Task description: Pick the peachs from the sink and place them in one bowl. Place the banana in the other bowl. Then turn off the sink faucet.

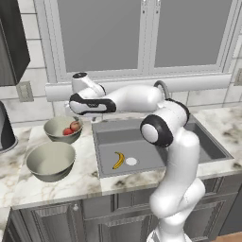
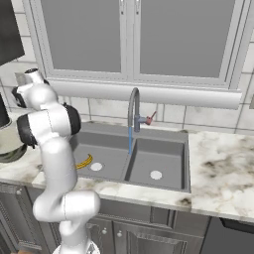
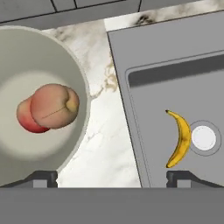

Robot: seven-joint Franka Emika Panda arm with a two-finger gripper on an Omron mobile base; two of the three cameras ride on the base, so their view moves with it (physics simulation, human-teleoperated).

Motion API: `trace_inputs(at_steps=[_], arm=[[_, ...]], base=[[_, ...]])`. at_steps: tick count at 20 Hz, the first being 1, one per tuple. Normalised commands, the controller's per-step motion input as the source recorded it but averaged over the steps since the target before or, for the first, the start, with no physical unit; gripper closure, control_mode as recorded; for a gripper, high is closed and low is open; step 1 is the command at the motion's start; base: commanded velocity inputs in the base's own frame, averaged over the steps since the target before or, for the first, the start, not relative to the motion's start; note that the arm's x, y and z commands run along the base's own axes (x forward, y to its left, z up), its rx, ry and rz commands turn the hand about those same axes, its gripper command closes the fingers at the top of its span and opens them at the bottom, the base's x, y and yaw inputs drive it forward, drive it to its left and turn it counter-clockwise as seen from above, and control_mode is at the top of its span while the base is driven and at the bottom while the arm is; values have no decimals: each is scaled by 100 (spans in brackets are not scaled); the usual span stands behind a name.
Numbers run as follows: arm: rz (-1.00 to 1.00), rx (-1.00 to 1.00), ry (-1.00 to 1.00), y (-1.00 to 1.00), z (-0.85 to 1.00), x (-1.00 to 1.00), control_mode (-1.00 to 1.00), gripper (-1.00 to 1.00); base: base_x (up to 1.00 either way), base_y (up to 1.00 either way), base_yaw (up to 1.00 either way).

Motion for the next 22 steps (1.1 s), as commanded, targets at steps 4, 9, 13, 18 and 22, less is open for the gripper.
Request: trace_inputs(at_steps=[4,9,13,18,22], arm=[[-18,0,0,-88,0,-58,-100,-100],[-19,0,0,-79,0,-39,-100,-100],[-8,1,0,-59,0,-24,-100,-100],[0,0,1,-27,-4,0,-100,-100],[0,0,3,-17,-29,0,-100,-100]], base=[[0,0,0],[0,0,0],[0,0,0],[0,0,0],[0,0,0]])
